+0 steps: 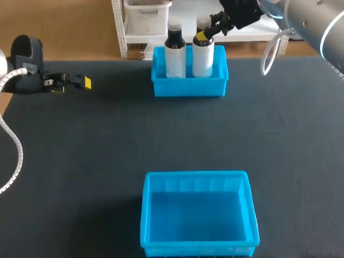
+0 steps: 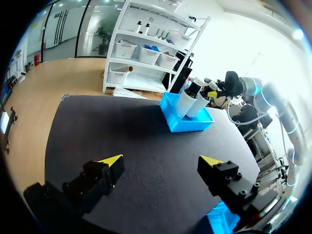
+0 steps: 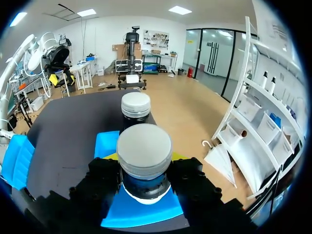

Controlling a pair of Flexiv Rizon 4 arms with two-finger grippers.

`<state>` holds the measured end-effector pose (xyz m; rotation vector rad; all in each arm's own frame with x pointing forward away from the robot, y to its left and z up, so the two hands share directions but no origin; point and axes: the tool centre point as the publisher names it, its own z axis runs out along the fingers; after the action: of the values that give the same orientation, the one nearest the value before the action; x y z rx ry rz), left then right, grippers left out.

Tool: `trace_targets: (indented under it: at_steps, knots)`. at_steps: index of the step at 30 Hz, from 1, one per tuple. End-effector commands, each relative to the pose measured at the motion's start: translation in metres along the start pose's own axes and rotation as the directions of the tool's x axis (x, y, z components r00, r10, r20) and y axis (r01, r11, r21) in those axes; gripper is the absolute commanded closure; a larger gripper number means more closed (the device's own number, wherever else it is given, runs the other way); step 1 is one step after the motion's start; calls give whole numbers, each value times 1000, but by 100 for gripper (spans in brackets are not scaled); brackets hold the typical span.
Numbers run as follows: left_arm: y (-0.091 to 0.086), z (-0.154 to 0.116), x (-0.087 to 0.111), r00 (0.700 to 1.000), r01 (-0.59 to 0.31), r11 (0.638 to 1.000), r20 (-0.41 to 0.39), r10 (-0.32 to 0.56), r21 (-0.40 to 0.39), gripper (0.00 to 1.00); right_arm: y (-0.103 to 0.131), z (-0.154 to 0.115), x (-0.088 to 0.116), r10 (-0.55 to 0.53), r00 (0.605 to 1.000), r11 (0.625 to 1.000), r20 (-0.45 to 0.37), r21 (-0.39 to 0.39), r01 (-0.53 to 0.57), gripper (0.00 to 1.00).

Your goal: Pick up the bottle, and place it in the far bin if it is heavy, or in the near bin if it is light.

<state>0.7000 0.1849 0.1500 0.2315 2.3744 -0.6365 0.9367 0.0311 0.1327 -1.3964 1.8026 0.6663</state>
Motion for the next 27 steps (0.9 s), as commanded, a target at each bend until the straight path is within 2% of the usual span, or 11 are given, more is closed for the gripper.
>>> trace_targets:
  at_steps: [1, 2, 3, 7, 11, 13, 15, 20, 21, 22, 27]
  knots:
    - [0, 0, 0, 1000, 0, 1000, 0, 0, 0, 0, -11, 4, -2, 7, 1000, 973, -7, -230, -8, 100]
    - [0, 0, 0, 1000, 0, 1000, 0, 0, 0, 0, -11, 5, -1, 8, 1000, 973, -7, -231, -10, 100]
    - [0, 0, 0, 1000, 0, 1000, 0, 0, 0, 0, -12, 5, 0, 10, 1000, 973, -8, -232, -12, 92]
    - [0, 0, 0, 1000, 0, 1000, 0, 0, 0, 0, -13, 6, 2, 16, 1000, 972, -8, -234, -18, 78]
    - [0, 0, 0, 1000, 0, 1000, 0, 0, 0, 0, -14, 7, 5, 24, 1000, 971, -7, -236, -25, 75]
    - [0, 0, 0, 1000, 0, 1000, 0, 0, 0, 0, -14, 7, 7, 28, 1000, 971, -7, -238, -29, 68]
    - [0, 0, 0, 1000, 0, 1000, 0, 0, 0, 0, -15, 7, 8, 31, 999, 971, -8, -238, -32, 65]
    - [0, 0, 0, 1000, 0, 1000, 0, 0, 0, 0, -17, 5, 12, 44, 999, 970, -13, -239, -46, 52]
    - [0, 0, 0, 1000, 0, 1000, 0, 0, 0, 0, -18, 5, 12, 48, 999, 970, -14, -239, -50, 34]
    - [0, 0, 0, 1000, 0, 1000, 0, 0, 0, 0, -18, 4, 12, 49, 999, 969, -15, -240, -51, 0]
    - [0, 0, 0, 1000, 0, 1000, 0, 0, 0, 0, -18, -1, 13, 55, 998, 970, -21, -237, -58, 0]
